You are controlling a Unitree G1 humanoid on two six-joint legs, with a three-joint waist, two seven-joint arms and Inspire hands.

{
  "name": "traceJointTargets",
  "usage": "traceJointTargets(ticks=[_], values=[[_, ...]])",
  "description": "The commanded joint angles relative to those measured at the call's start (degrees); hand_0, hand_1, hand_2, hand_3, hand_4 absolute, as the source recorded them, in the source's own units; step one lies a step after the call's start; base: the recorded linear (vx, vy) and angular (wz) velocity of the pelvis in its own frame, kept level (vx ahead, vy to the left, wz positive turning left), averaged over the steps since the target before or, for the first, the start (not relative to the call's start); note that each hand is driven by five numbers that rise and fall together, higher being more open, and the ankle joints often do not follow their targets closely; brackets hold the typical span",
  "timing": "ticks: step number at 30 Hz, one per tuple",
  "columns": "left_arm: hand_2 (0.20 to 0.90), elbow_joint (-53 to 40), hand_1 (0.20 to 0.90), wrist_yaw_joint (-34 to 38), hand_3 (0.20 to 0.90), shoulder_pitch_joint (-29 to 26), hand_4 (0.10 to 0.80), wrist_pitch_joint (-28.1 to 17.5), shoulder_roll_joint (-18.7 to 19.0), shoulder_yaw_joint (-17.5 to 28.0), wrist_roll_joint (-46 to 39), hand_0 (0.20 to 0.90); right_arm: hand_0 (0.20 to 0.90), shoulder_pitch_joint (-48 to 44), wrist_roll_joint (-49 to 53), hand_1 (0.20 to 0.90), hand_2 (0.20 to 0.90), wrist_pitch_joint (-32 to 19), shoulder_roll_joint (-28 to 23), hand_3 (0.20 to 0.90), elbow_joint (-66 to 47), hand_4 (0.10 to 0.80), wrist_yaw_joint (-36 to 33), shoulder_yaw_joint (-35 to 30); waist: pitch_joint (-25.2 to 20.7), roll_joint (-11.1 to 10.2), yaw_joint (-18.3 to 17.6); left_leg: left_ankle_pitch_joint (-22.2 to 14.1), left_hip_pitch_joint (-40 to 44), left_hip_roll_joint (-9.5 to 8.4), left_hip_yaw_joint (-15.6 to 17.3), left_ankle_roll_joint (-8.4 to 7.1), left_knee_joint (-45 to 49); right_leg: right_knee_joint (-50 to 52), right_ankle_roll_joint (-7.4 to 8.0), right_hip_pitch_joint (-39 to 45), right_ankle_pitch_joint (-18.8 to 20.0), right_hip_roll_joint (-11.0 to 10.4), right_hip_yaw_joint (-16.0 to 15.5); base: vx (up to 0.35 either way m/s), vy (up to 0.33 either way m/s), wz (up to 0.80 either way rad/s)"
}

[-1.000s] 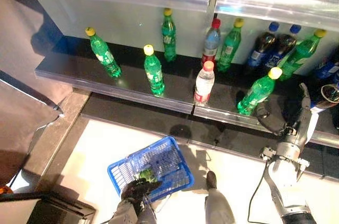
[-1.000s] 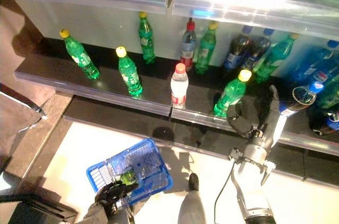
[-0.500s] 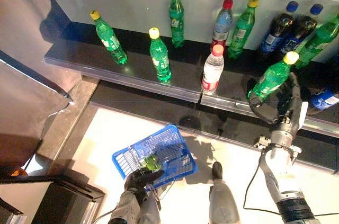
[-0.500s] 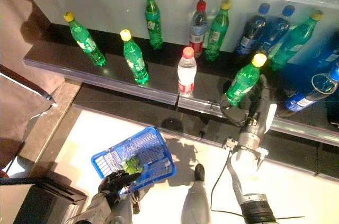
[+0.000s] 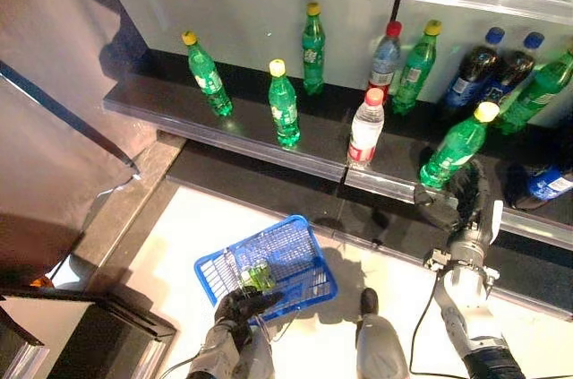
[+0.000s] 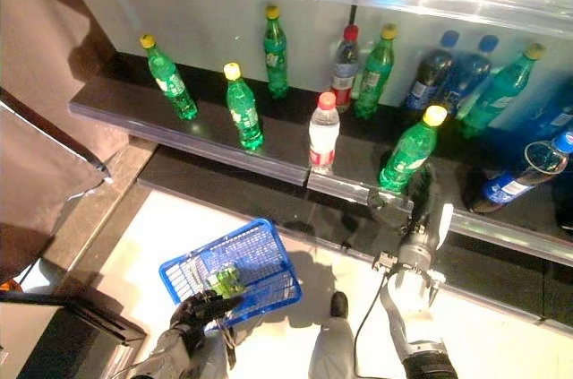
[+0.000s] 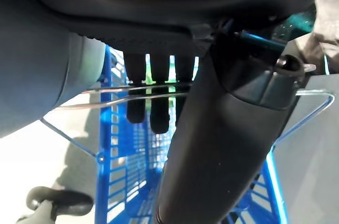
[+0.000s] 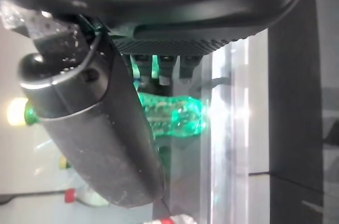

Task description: Pick up the drink and place into the basket.

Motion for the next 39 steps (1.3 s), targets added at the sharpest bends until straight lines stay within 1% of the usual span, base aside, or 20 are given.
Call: traceJointTargets(ticks=[1,6,13,24,30,39], values=[[0.3,-0.96,0.3,0.69,0.2,15.11,0.1,1.2,8.39,-1.92,2.36,0.3,0.9,-4.33,-0.31,0.9,0.9,-3.86,-0.89,0.9,-4.17,0.8,-1.32,-3.59,-3.06,-2.59,4.19,16.19,-10.61,-3.95,-1.72,2.65,4.77,-2.78,-3.92,6.92,-1.02,0.82,-4.11,0.061,-0.026,0.12],[0.3,-0.89,0.3,-0.54,0.2,15.27,0.1,1.01,8.73,-2.94,2.16,0.3,0.9,-8.22,0.21,0.9,0.9,-2.94,-3.02,0.9,-1.78,0.8,-2.0,-4.11,-2.54,-1.52,4.9,17.47,-11.41,-4.46,-3.3,2.25,4.79,-1.91,-4.06,6.17,-1.34,0.9,-4.42,0.043,-0.01,0.05],[0.3,-1.4,0.3,-1.59,0.2,14.82,0.1,-0.03,9.36,-4.95,1.4,0.3,0.9,-13.16,1.29,0.9,0.9,-2.17,-5.14,0.9,0.86,0.8,-3.02,-4.67,-1.3,-0.56,5.65,17.75,-12.71,-5.04,-5.03,2.05,4.86,-0.52,-4.09,4.65,-1.61,0.77,-4.6,0.011,-0.015,0.03],[0.3,-1.09,0.3,-2.14,0.2,13.31,0.1,-0.44,10.29,-6.42,-0.31,0.3,0.9,-18.31,0.74,0.9,0.9,-1.11,-7.98,0.9,0.77,0.8,-4.77,-4.59,1.07,0.58,5.5,18.24,-14.15,-5.58,-6.1,1.64,4.58,0.05,-3.86,2.71,-1.54,0.52,-4.23,-0.011,-0.002,0.02],[0.3,-1.42,0.3,-2.4,0.2,12.51,0.1,-0.7,11.0,-7.57,-1.64,0.3,0.9,-21.41,1.96,0.9,0.9,0.11,-10.65,0.9,2.1,0.8,-3.3,-4.66,2.92,1.36,5.46,18.68,-15.12,-6.04,-6.8,1.53,4.14,0.37,-3.91,1.37,-1.4,0.55,-3.89,-0.033,-0.01,0.02],[0.3,-1.85,0.3,-2.24,0.2,11.34,0.1,-1.07,11.59,-8.83,-2.96,0.3,0.9,-26.72,3.0,0.9,0.9,-0.49,-13.3,0.9,4.68,0.8,-4.66,-3.59,4.54,1.82,5.89,18.88,-15.4,-5.89,-7.16,1.29,3.08,0.01,-4.01,0.97,-1.6,0.72,-3.99,-0.034,-0.027,-0.05]])
